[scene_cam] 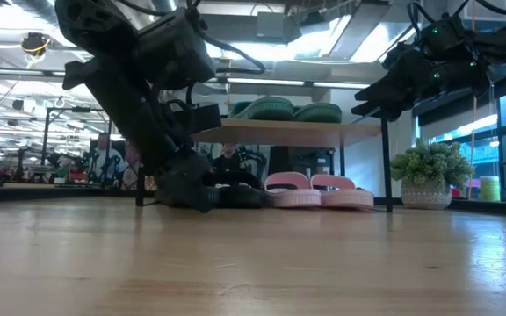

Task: Pick and place slides into the shelf
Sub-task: Put the black slide under the shelf

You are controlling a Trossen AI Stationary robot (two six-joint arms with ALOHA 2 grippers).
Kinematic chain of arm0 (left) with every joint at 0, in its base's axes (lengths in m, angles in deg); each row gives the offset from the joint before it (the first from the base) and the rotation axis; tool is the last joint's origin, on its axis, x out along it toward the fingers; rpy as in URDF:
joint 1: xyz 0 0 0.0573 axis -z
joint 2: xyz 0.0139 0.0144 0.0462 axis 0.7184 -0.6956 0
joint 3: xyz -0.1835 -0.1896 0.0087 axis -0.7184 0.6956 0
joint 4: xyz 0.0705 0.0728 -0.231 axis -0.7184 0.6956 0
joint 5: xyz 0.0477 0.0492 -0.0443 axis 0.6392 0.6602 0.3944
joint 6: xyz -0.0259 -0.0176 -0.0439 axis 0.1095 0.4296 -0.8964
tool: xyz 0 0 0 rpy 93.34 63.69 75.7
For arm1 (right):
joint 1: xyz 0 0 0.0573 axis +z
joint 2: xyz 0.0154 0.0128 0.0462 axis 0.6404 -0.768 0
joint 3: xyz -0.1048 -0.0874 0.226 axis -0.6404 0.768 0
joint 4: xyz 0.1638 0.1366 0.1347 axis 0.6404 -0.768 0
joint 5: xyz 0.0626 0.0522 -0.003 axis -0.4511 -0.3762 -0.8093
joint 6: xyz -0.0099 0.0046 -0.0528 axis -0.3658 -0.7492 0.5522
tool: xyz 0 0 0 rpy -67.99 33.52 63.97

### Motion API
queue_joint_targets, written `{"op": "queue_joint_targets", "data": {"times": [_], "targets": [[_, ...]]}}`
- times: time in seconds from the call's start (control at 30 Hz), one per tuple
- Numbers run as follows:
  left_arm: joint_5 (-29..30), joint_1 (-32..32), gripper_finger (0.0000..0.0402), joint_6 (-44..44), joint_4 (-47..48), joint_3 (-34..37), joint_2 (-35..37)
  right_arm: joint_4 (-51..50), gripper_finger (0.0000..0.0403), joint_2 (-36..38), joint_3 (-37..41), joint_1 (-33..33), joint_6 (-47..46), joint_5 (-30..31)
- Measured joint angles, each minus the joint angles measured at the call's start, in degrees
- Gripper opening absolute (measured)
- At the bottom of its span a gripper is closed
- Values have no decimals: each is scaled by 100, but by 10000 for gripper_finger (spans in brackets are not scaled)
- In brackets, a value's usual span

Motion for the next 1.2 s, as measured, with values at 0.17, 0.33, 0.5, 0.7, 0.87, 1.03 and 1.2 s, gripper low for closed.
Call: {"op": "queue_joint_targets", "data": {"times": [0.17,0.33,0.5,0.7,0.87,1.03,1.2], "targets": [[-90,187,198,75,112,12,125,0,320,0,0,0,0,0],[-217,384,198,60,305,30,341,-7,320,0,0,0,-2,0],[476,503,198,19,202,27,480,-9,320,0,-2,0,-1,0],[1341,426,198,-321,154,21,462,-11,320,0,-4,0,-2,0],[1497,316,198,-323,-163,12,462,-11,320,0,-4,0,-2,0],[1471,143,198,-80,-808,8,462,-13,320,0,-4,0,7,0],[1403,-64,198,129,-1198,4,464,-13,320,0,-4,0,11,0]]}}
